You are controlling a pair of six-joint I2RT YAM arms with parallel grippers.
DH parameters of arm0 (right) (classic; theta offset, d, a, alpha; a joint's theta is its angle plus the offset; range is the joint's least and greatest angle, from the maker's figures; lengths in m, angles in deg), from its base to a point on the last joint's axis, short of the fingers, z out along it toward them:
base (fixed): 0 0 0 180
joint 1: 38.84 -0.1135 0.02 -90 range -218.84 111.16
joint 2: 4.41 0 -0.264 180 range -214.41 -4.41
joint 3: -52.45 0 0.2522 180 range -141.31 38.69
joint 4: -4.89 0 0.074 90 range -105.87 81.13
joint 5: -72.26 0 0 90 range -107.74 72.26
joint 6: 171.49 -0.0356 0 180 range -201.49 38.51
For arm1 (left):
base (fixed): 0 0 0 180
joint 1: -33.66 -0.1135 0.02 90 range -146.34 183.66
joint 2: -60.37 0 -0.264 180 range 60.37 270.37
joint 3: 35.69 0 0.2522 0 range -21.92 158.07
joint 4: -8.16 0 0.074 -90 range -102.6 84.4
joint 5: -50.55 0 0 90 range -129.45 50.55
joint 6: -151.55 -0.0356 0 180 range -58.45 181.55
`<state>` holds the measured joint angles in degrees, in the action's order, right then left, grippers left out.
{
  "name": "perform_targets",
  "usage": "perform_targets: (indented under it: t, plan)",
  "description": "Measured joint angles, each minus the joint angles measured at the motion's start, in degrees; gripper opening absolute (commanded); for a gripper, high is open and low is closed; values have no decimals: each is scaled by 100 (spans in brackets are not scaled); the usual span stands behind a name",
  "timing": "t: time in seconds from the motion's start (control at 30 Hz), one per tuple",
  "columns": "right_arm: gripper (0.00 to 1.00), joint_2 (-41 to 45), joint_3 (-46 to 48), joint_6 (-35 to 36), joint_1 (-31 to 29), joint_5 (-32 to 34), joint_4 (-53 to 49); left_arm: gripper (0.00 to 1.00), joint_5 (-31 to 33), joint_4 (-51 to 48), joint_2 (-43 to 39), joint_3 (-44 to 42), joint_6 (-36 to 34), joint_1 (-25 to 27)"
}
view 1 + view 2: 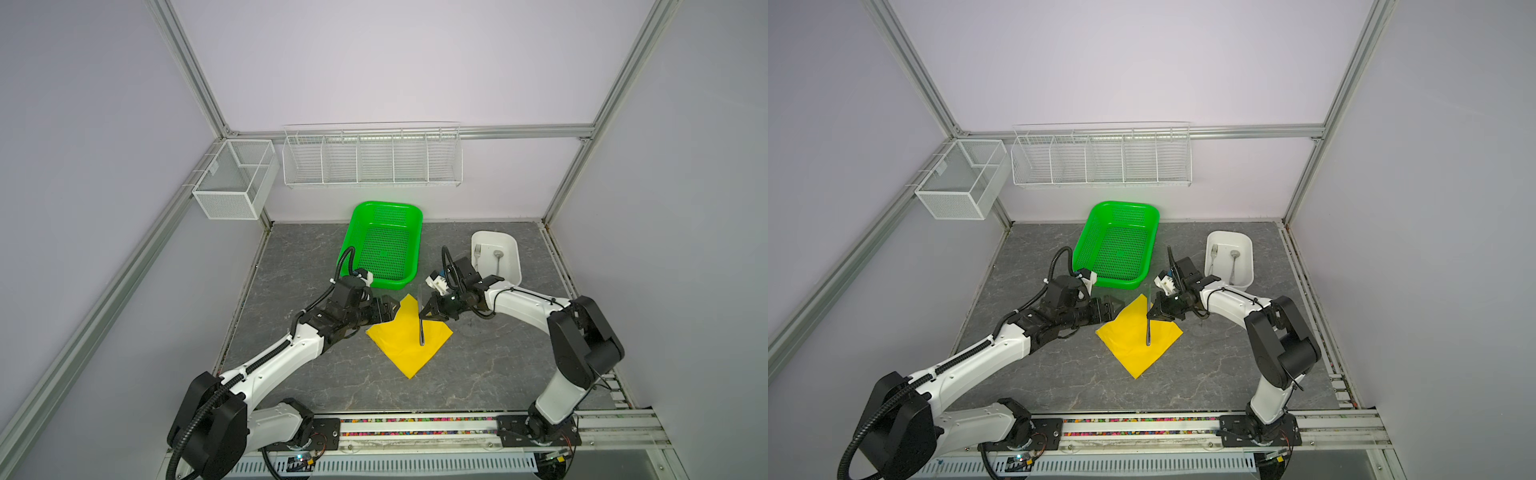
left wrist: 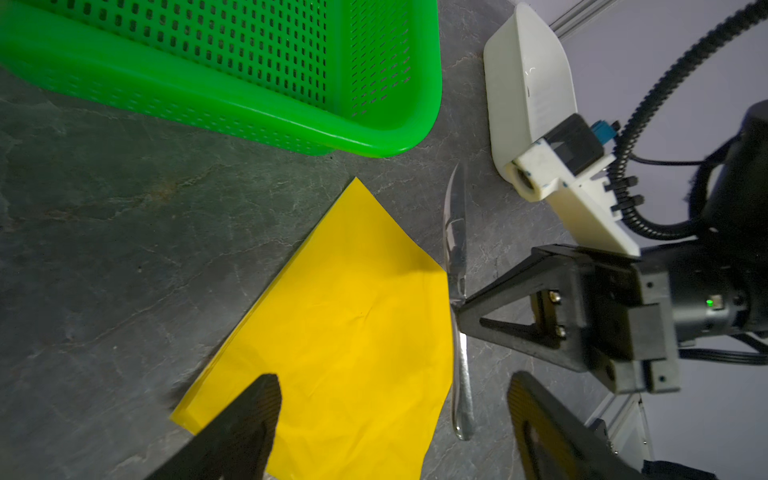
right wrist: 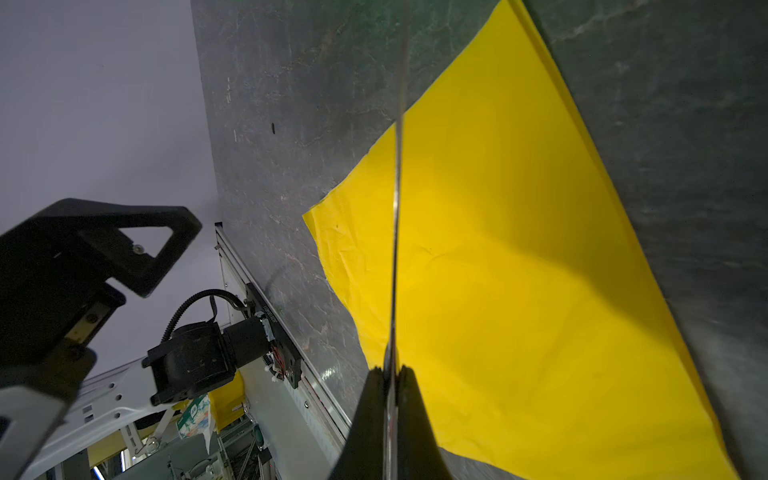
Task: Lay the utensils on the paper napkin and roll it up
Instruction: 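Lift the knife and carry it over the yellow napkin with the right gripper, then lower the knife onto the napkin and open the right gripper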
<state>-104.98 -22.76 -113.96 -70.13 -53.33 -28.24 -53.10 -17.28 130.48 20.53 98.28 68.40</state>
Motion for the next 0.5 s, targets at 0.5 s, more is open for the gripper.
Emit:
perform_targets:
  t: [0.5]
  plan:
    - [7, -614, -286, -142, -219, 0, 42, 82, -686, 197, 461, -111, 76, -79]
